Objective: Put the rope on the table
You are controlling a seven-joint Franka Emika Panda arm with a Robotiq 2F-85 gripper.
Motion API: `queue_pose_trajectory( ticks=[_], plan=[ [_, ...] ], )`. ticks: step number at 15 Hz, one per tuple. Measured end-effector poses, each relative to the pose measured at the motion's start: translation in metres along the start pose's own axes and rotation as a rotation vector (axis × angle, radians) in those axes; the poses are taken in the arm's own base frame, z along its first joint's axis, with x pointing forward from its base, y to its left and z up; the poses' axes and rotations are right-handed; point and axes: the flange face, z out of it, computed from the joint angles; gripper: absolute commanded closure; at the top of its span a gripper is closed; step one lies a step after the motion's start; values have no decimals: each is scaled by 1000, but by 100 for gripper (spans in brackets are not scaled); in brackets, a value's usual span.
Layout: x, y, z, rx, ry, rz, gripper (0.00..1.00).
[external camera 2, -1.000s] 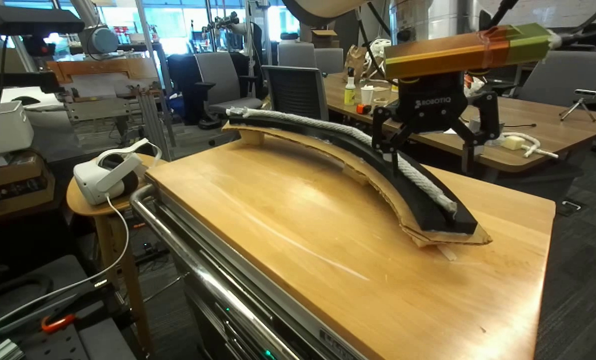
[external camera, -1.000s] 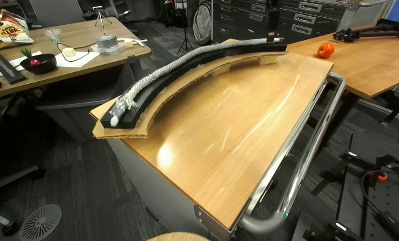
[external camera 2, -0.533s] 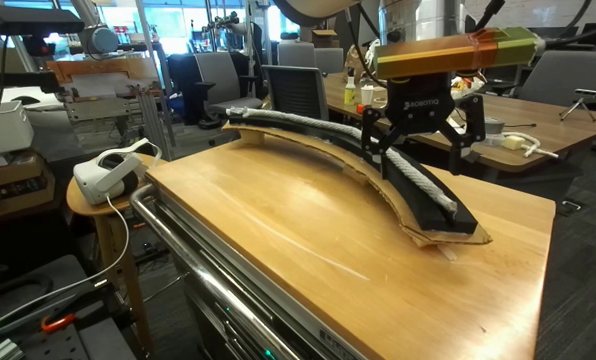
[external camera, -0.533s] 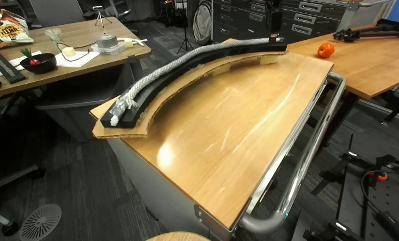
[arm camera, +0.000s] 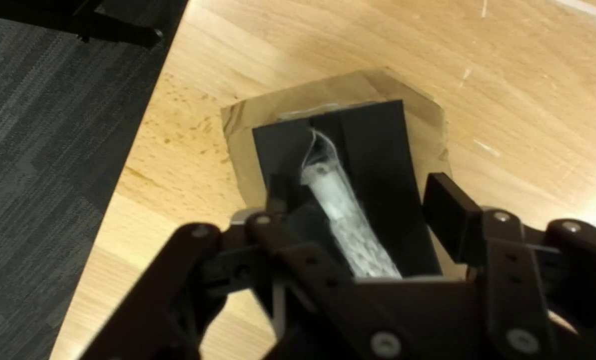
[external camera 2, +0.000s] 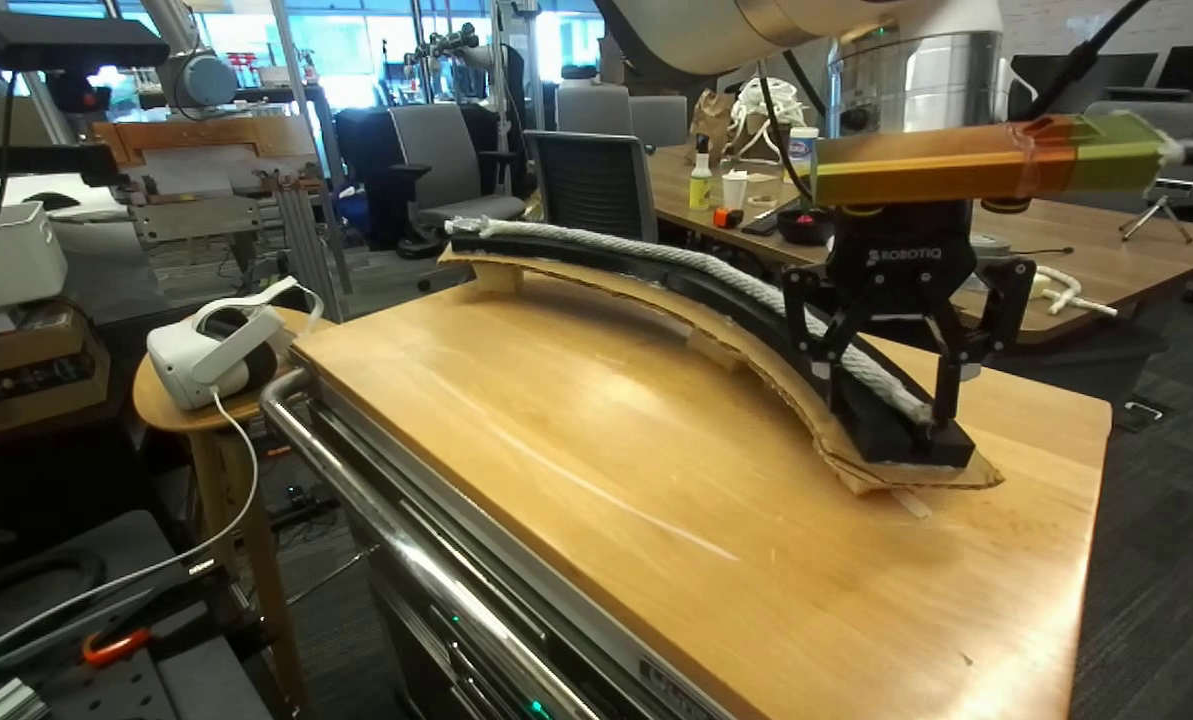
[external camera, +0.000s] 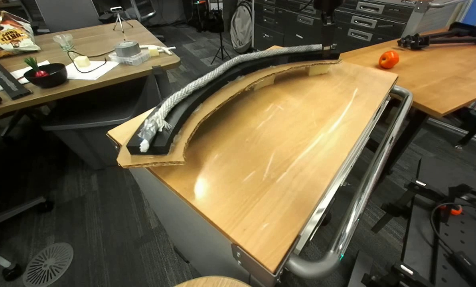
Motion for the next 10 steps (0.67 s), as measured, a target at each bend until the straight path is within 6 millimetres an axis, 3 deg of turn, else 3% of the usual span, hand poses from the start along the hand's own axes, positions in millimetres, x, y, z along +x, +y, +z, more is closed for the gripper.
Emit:
queue_pose_trajectory(
  ticks=[4, 5, 10],
  plan=[
    [2, 4, -6, 1, 11, 11, 91],
    [1, 4, -6, 0, 12, 12, 85],
    [0, 5, -9, -4, 17, 14, 84]
  ],
)
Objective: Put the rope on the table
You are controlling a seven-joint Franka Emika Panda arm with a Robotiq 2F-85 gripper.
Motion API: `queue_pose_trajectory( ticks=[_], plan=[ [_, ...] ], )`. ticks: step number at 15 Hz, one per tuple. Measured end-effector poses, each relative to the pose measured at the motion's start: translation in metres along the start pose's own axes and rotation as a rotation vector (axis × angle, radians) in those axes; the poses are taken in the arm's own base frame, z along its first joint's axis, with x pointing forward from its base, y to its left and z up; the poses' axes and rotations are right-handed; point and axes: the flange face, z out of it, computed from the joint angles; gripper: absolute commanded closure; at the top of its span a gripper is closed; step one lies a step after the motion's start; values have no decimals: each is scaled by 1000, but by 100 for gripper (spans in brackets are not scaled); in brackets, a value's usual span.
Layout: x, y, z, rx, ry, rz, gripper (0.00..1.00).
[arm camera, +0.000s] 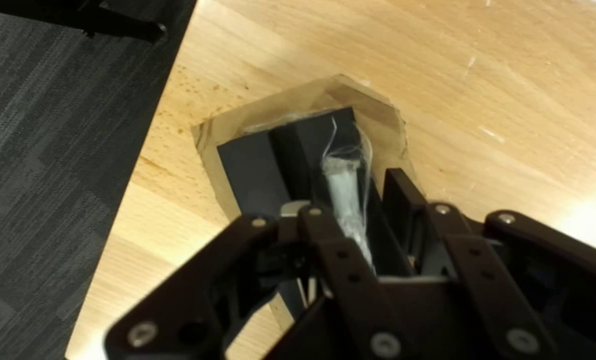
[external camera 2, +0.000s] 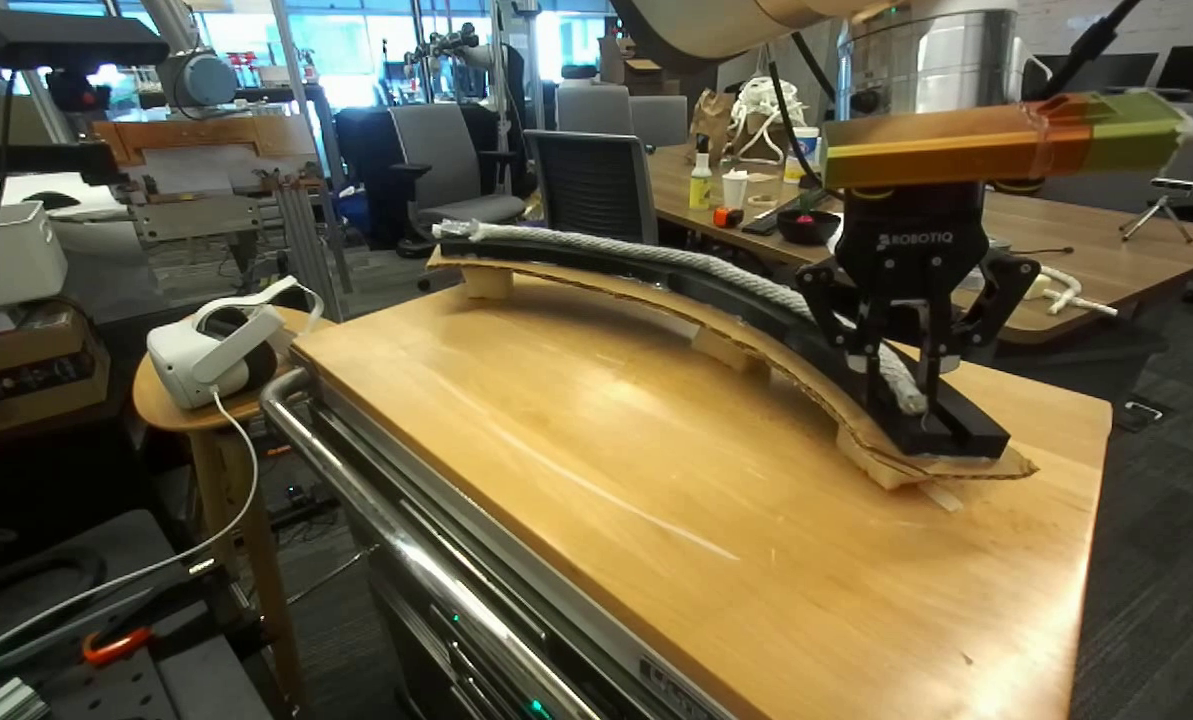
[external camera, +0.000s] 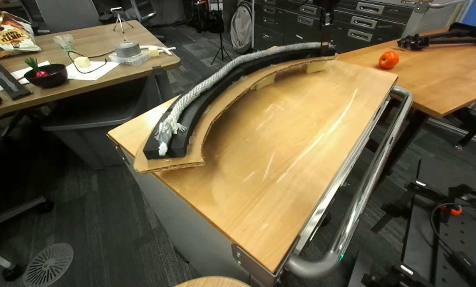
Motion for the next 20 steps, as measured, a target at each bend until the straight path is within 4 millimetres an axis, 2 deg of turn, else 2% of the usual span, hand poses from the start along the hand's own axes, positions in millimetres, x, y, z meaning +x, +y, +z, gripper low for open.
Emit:
queue_pose_trajectory(
  ticks=[1, 2, 3, 8, 9, 10, 12, 18, 20],
  plan=[
    [0, 0, 0, 0, 0, 0, 84],
    [0, 0, -1, -2, 1, 0, 43],
    [0, 0, -1, -7, 2, -2, 42],
    [3, 0, -7, -53, -11, 4, 4],
    [3, 0, -8, -63, -12, 4, 1],
    [4, 0, -10, -70, -13, 5, 38],
    [5, -1, -11, -77, -13, 4, 35],
    [5, -1, -12, -78, -13, 5, 81],
    [5, -1, -12, -78, -13, 6, 87]
  ],
)
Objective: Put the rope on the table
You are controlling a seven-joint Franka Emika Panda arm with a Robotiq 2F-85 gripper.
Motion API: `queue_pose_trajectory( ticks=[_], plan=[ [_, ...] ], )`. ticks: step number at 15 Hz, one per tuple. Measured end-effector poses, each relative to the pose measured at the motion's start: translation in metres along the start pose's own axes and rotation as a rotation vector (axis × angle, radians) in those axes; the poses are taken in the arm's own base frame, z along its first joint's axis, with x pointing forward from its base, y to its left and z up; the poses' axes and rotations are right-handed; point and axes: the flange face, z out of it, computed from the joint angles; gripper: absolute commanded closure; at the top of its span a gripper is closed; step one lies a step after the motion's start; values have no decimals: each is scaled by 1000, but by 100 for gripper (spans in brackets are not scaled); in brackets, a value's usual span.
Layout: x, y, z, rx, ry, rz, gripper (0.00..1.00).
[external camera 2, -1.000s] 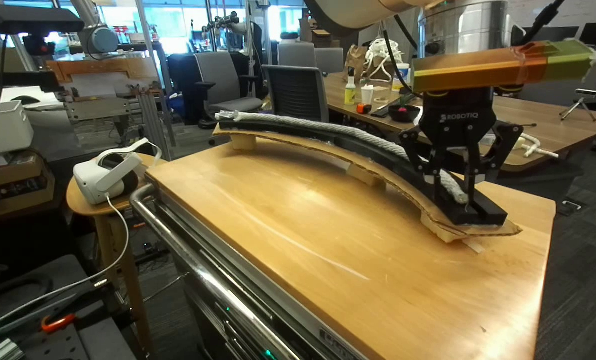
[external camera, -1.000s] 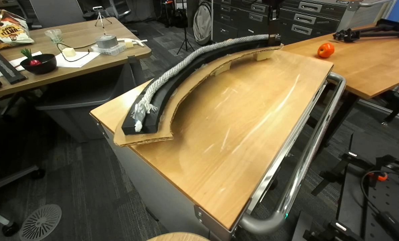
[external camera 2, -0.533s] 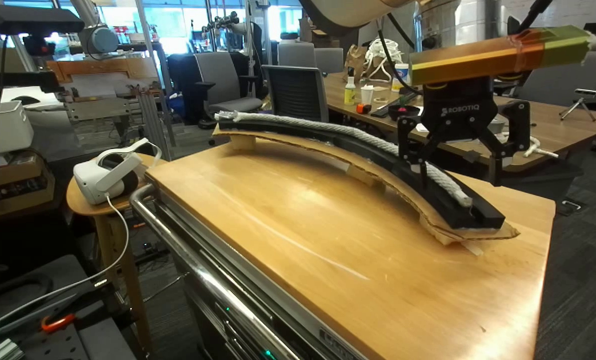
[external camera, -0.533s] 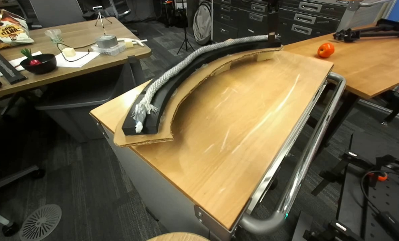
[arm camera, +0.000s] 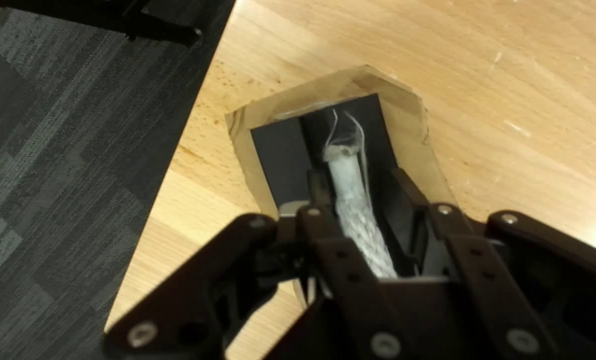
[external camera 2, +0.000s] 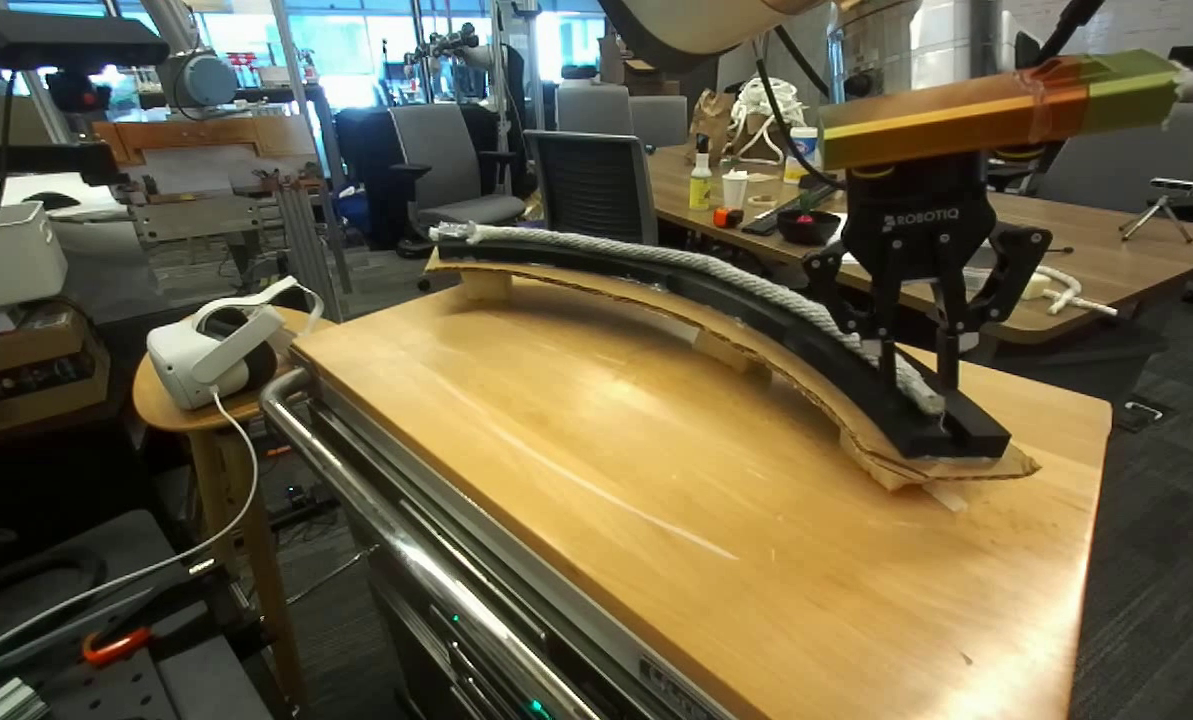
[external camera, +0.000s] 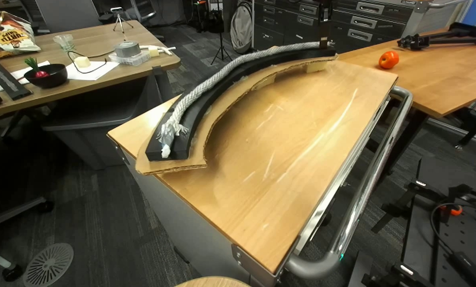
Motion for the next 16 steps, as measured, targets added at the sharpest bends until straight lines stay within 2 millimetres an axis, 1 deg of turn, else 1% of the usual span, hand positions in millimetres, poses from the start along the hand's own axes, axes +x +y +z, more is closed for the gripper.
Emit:
queue_pose_trajectory(
  ticks=[2, 4, 5, 6, 10, 12, 16],
  plan=[
    [0, 0, 0, 0, 0, 0, 93],
    [0, 0, 0, 0, 0, 0, 86],
    [0, 0, 0, 0, 0, 0, 87],
    [0, 0, 0, 1, -1, 0, 85],
    [-2, -6, 3, 18, -18, 5, 87],
    [-11, -16, 1, 20, -29, 80, 88],
    [-42, -55, -8, 28, -57, 267, 88]
  ],
)
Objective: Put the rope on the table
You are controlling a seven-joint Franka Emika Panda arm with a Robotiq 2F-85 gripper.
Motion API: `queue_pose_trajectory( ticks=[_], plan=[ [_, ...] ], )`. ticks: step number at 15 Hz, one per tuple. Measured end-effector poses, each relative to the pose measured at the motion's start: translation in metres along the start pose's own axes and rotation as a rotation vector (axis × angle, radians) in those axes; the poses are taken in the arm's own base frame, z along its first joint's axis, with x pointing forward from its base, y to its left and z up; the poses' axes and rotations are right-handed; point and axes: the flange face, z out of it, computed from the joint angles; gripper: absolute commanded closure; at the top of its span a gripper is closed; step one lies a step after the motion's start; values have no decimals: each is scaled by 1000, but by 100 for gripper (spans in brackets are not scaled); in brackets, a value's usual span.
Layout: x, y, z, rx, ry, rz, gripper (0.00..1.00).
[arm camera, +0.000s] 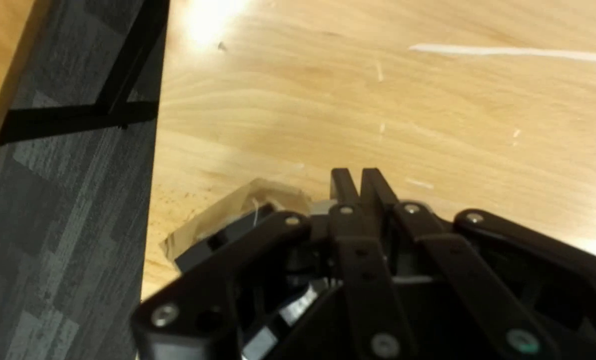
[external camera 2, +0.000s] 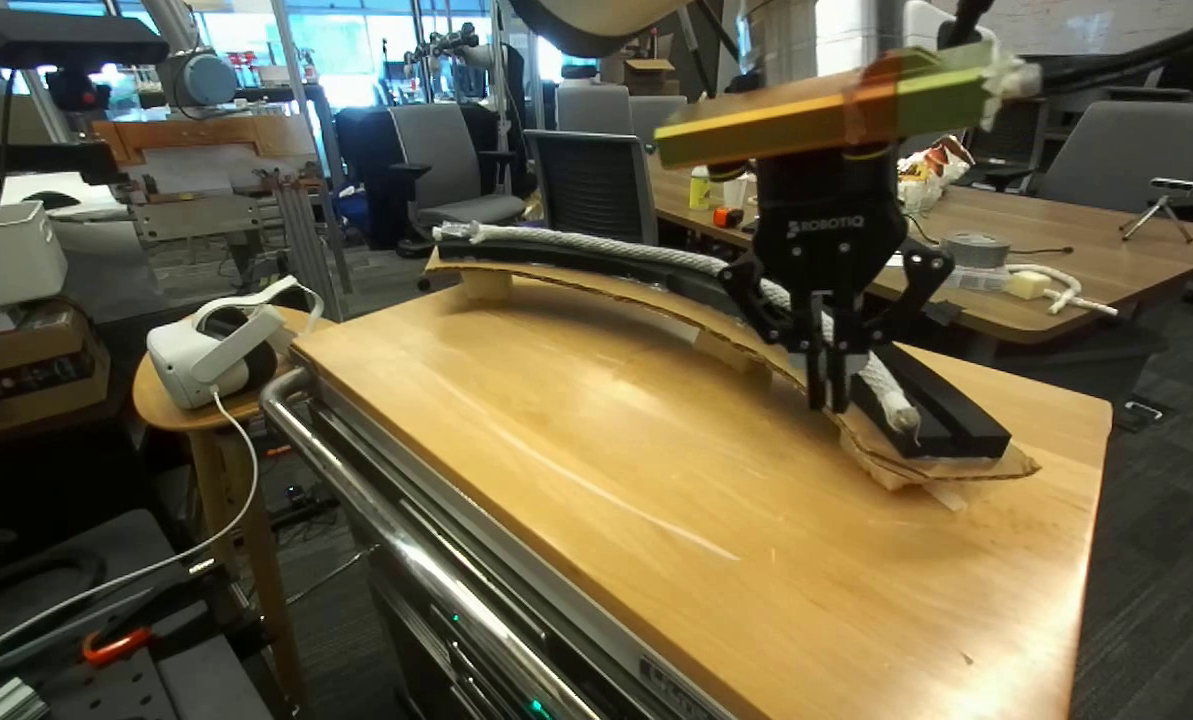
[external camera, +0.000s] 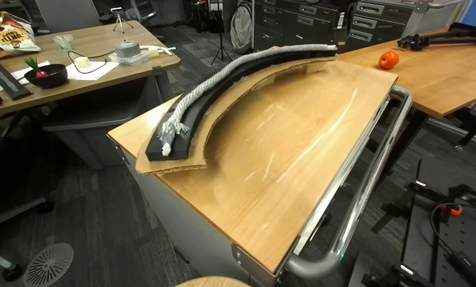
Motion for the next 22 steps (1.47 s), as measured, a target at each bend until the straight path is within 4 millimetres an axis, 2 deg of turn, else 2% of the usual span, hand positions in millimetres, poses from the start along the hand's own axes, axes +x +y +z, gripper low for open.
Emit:
queue_pose_trajectory(
  ticks=[2, 3, 4, 5, 8, 12, 13, 14, 15, 20, 22],
  plan=[
    [-21, -15, -2, -3, -13, 76, 87],
    [-30, -22, -1, -3, -19, 112, 64],
    [-38, -28, -1, 1, -23, 150, 64],
    [-44, -32, 0, 5, -22, 187, 58],
    [-51, -34, -6, -40, 37, 283, 34],
    [-50, -22, -21, -115, 108, 321, 5],
    [-49, -18, -25, -143, 116, 308, 5],
    [-47, -14, -28, -179, 120, 281, 9],
    [-44, -10, -30, -216, 124, 243, 0],
    [-10, 0, -35, -287, 220, 11, 0],
    [-6, -2, -29, -283, 215, 2, 0]
  ],
)
